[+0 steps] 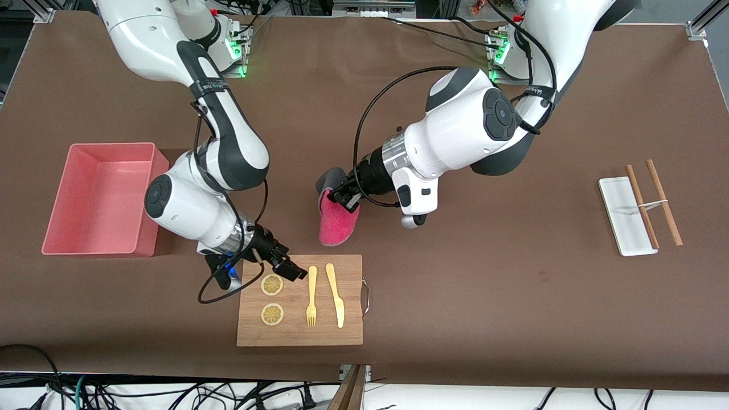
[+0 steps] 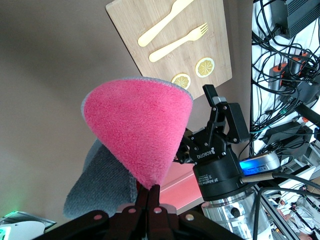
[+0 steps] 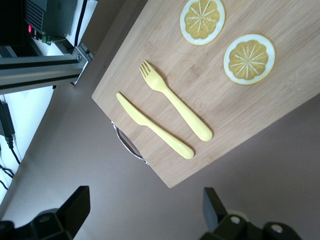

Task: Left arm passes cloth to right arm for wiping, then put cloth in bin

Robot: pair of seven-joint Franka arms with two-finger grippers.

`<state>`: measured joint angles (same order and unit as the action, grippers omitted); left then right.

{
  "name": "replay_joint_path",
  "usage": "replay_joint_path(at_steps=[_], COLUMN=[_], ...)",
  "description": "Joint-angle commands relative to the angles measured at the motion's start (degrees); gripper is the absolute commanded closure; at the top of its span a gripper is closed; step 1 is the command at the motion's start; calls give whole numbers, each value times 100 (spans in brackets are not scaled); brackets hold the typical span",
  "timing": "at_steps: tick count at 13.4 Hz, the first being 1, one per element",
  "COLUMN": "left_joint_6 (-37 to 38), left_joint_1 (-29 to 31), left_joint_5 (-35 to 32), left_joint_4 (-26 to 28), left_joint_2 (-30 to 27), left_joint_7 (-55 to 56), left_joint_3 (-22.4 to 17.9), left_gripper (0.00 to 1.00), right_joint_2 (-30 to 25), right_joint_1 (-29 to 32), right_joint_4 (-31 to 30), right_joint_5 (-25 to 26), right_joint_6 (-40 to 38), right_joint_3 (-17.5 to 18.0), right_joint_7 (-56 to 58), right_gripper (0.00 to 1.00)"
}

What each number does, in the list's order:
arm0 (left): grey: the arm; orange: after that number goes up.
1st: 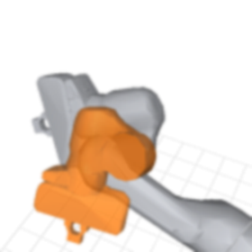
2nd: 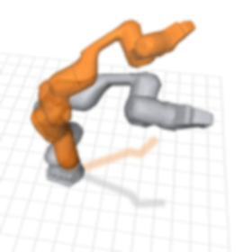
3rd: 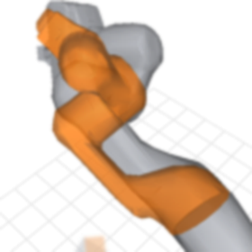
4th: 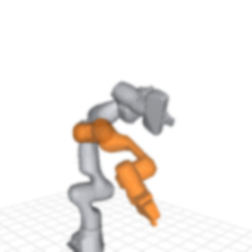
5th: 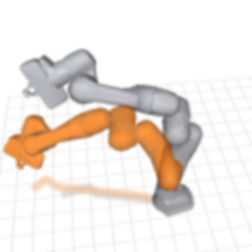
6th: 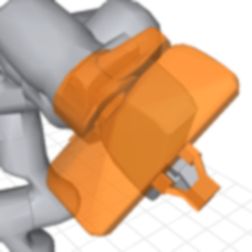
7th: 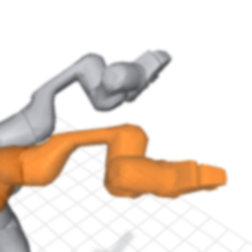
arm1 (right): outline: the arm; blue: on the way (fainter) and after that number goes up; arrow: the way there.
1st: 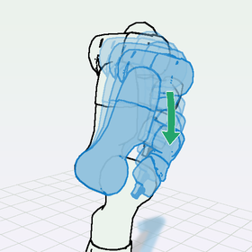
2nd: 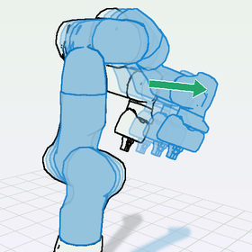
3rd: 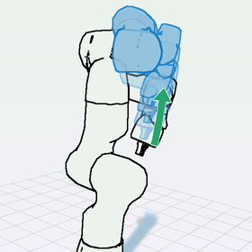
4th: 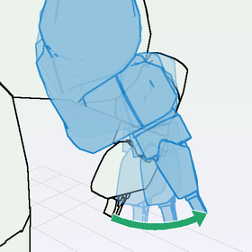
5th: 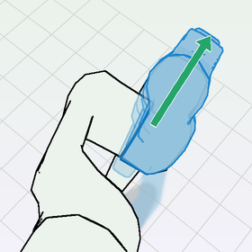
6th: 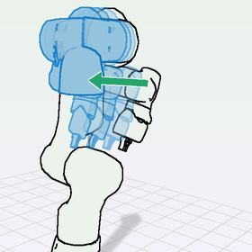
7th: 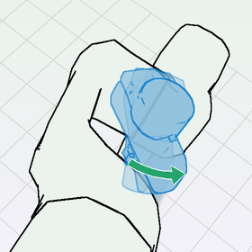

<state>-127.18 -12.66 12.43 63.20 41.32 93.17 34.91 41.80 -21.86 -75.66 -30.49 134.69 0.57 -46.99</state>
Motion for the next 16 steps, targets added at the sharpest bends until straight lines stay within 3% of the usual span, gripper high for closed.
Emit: replay_joint_path(at_steps=[1, 9, 16], left_joint_6=[-26, -96, -96], left_joint_1=[-52, -35, -35], left_joint_5=[154, 154, 154], left_joint_4=[-176, -176, -176], left_joint_2=[87, 96, 96], left_joint_7=[34, 26, 26], left_joint_3=[-28, -28, -28], left_gripper=[100, 100, 100], right_joint_2=[241, 312, 250], right_joint_1=[-72, -73, -11], right_joint_4=[455, 421, 421], right_joint_5=[-106, -914, -845], right_joint_6=[-13, -275, -1602], right_joint_3=[-22, 321, 312], right_joint_7=[-99, -196, -416], right_gripper=[0, 0, 2])
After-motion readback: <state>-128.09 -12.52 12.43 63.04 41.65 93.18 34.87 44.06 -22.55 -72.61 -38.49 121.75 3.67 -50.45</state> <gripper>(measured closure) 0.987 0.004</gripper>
